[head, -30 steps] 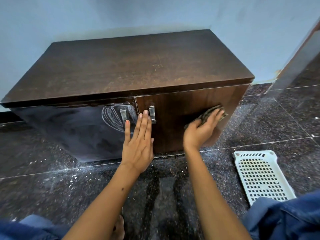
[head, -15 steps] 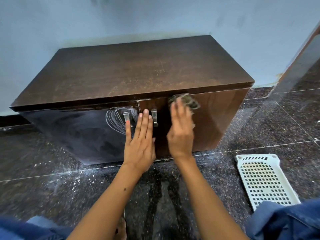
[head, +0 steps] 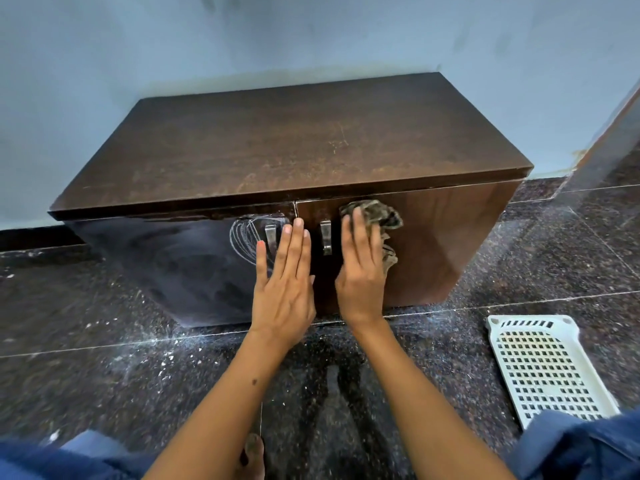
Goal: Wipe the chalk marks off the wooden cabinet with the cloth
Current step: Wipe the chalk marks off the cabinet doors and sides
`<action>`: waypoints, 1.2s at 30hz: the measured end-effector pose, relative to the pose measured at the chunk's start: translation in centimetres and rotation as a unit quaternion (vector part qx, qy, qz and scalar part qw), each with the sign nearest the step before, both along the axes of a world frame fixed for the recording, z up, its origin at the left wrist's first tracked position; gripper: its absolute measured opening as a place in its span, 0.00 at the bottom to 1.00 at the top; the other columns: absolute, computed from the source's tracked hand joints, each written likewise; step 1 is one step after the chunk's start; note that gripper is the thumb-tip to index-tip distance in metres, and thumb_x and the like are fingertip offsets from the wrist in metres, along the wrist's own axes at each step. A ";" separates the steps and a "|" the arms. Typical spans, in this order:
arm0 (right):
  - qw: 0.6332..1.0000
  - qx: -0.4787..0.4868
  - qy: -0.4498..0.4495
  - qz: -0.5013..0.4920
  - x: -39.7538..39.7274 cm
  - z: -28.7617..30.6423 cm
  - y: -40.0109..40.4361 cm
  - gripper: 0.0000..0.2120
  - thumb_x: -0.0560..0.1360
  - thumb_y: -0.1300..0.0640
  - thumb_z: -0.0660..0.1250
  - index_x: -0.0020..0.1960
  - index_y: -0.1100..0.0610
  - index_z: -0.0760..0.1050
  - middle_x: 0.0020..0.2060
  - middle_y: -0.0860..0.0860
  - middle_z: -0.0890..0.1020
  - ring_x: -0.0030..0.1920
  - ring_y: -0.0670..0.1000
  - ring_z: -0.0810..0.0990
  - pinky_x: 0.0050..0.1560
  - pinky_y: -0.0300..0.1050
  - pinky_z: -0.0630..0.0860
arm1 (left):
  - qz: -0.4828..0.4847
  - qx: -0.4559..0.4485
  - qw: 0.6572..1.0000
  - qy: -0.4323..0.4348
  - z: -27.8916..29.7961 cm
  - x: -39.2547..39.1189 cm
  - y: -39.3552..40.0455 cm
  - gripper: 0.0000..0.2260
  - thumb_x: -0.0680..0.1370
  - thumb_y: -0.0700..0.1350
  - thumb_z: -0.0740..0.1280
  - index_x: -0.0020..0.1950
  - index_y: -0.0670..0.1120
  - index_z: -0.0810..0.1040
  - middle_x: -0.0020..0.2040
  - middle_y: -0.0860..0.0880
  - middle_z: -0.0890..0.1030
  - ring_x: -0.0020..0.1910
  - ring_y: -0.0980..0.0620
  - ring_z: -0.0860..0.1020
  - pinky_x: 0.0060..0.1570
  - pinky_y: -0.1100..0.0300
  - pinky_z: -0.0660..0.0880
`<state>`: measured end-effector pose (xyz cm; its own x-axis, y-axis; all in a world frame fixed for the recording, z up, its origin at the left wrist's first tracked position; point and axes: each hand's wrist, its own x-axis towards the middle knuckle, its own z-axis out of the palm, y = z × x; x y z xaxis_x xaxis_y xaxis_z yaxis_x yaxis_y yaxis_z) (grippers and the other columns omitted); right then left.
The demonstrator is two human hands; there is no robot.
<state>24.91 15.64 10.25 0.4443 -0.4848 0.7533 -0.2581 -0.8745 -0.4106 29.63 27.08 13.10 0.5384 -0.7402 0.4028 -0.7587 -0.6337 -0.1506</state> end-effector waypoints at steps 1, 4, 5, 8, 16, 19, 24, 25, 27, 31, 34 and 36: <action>0.999 -0.020 0.028 0.011 -0.1 -0.6 0.1 0.23 0.75 0.71 0.56 0.69 0.64 0.67 0.70 0.57 0.68 0.70 0.62 0.65 0.74 0.49 0.57 | 0.005 -0.003 1.000 -0.001 -0.1 0.2 0.2 0.27 0.78 0.46 0.48 0.76 0.38 0.51 0.77 0.41 0.50 0.76 0.44 0.49 0.73 0.42 0.43; 0.995 -0.034 0.091 0.032 -0.8 -2.8 0.2 0.25 0.73 0.71 0.55 0.69 0.63 0.69 0.69 0.55 0.69 0.68 0.62 0.69 0.71 0.51 0.61 | 0.015 -0.013 1.000 0.001 -0.3 0.4 0.7 0.28 0.78 0.46 0.51 0.76 0.37 0.52 0.77 0.41 0.50 0.76 0.43 0.50 0.72 0.41 0.44; 0.993 -0.026 0.107 0.038 -1.2 -3.5 0.3 0.26 0.71 0.72 0.56 0.69 0.63 0.69 0.70 0.55 0.69 0.68 0.62 0.69 0.70 0.52 0.63 | 0.018 -0.015 1.000 0.004 -0.4 0.4 0.9 0.28 0.78 0.46 0.52 0.76 0.37 0.51 0.77 0.41 0.50 0.76 0.43 0.50 0.72 0.41 0.45; 0.989 0.033 0.138 0.038 -1.6 -5.2 1.1 0.33 0.66 0.78 0.62 0.70 0.63 0.68 0.70 0.54 0.68 0.69 0.62 0.67 0.66 0.52 0.65 | 0.030 -0.017 0.999 0.019 -0.8 0.5 1.5 0.29 0.78 0.46 0.52 0.77 0.38 0.49 0.77 0.41 0.50 0.76 0.43 0.50 0.73 0.41 0.45; 0.871 0.473 0.113 0.066 -2.1 -7.6 5.6 0.27 0.73 0.74 0.60 0.70 0.57 0.69 0.68 0.53 0.71 0.67 0.51 0.71 0.67 0.39 0.65 | 0.025 -0.009 0.998 0.048 -1.0 0.8 3.0 0.27 0.79 0.47 0.48 0.76 0.38 0.49 0.77 0.41 0.48 0.76 0.43 0.48 0.73 0.43 0.43; 0.550 0.819 -0.153 -0.055 -1.1 -5.7 7.2 0.20 0.70 0.71 0.59 0.57 0.59 0.80 0.46 0.58 0.83 0.46 0.58 0.80 0.50 0.51 0.79 | 0.005 -0.020 0.998 0.061 -0.8 1.0 3.4 0.27 0.79 0.48 0.48 0.76 0.39 0.49 0.77 0.42 0.49 0.76 0.43 0.49 0.73 0.43 0.44; 0.669 0.717 -0.195 0.033 0.2 -0.4 7.9 0.16 0.70 0.64 0.71 0.57 0.55 0.78 0.49 0.53 0.83 0.47 0.48 0.82 0.47 0.41 0.79 | 0.026 -0.106 0.982 0.153 -0.4 1.4 4.2 0.29 0.80 0.55 0.43 0.77 0.42 0.43 0.78 0.46 0.42 0.77 0.50 0.41 0.73 0.48 0.33; 0.765 0.615 -0.183 0.047 0.0 1.0 7.8 0.17 0.69 0.64 0.73 0.56 0.52 0.78 0.51 0.51 0.81 0.48 0.42 0.80 0.47 0.34 0.77 | 0.024 -0.130 0.976 0.170 -0.4 1.4 4.2 0.30 0.80 0.57 0.42 0.77 0.42 0.43 0.78 0.46 0.41 0.77 0.51 0.40 0.72 0.50 0.31; 0.907 0.364 -0.194 0.083 -0.2 3.5 7.5 0.18 0.68 0.66 0.72 0.57 0.54 0.78 0.54 0.50 0.77 0.54 0.41 0.77 0.55 0.32 0.73 | 0.002 -0.168 0.969 0.182 -0.4 1.4 4.3 0.30 0.80 0.58 0.41 0.77 0.42 0.44 0.78 0.46 0.42 0.77 0.51 0.41 0.72 0.52 0.31; 0.978 0.088 -0.148 0.116 1.1 5.1 6.4 0.19 0.72 0.69 0.67 0.63 0.64 0.74 0.59 0.59 0.73 0.62 0.51 0.72 0.65 0.43 0.70 | -0.039 -0.328 0.900 0.284 -0.6 0.5 3.6 0.31 0.80 0.60 0.42 0.77 0.42 0.52 0.77 0.48 0.53 0.76 0.56 0.50 0.75 0.58 0.43; 0.994 0.040 -0.028 0.096 2.5 4.4 5.8 0.20 0.73 0.71 0.65 0.65 0.65 0.73 0.59 0.64 0.74 0.61 0.60 0.74 0.63 0.51 0.72 | 0.001 -0.495 0.755 0.430 0.3 0.0 2.3 0.33 0.78 0.62 0.44 0.73 0.41 0.64 0.71 0.51 0.66 0.72 0.59 0.63 0.70 0.68 0.57; 0.996 0.010 0.025 0.085 2.7 2.8 5.9 0.20 0.71 0.72 0.67 0.63 0.67 0.74 0.57 0.65 0.76 0.58 0.62 0.77 0.58 0.52 0.75 | 0.031 -0.548 0.664 0.508 1.2 0.3 1.5 0.34 0.78 0.64 0.45 0.70 0.40 0.69 0.69 0.47 0.71 0.69 0.56 0.68 0.71 0.62 0.61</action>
